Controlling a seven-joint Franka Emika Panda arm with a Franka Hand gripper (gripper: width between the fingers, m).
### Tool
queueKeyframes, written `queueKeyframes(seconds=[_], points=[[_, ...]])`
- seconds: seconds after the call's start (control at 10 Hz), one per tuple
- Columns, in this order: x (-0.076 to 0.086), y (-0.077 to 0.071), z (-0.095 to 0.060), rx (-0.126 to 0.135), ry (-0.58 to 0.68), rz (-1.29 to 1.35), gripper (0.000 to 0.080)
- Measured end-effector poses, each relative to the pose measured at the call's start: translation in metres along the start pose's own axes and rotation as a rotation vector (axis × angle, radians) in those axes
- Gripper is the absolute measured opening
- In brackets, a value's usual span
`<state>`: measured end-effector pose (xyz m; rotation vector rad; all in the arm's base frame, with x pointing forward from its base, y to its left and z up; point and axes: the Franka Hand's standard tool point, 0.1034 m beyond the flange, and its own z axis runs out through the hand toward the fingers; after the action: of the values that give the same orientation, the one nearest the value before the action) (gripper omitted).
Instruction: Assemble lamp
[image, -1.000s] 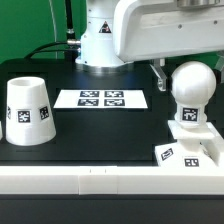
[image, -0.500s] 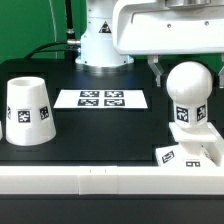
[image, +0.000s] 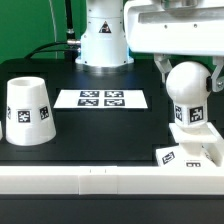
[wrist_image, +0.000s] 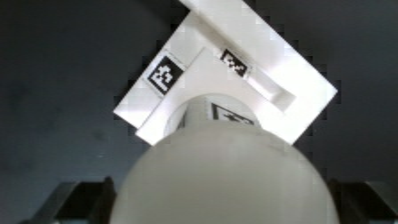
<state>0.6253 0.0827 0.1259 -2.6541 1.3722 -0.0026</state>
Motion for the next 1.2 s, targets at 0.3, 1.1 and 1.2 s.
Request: queueKeyframes(seconds=[0.3, 1.1, 1.2], points=[[-0.007, -0.003, 0.002, 0.010, -0.028, 0.293, 0.0577], [-0.013, 0.000, 0.004, -0.003, -0.068, 0.168, 0.0697], [-0.012, 0.001, 0.005, 0.000, -0.067, 0.053, 0.0697]])
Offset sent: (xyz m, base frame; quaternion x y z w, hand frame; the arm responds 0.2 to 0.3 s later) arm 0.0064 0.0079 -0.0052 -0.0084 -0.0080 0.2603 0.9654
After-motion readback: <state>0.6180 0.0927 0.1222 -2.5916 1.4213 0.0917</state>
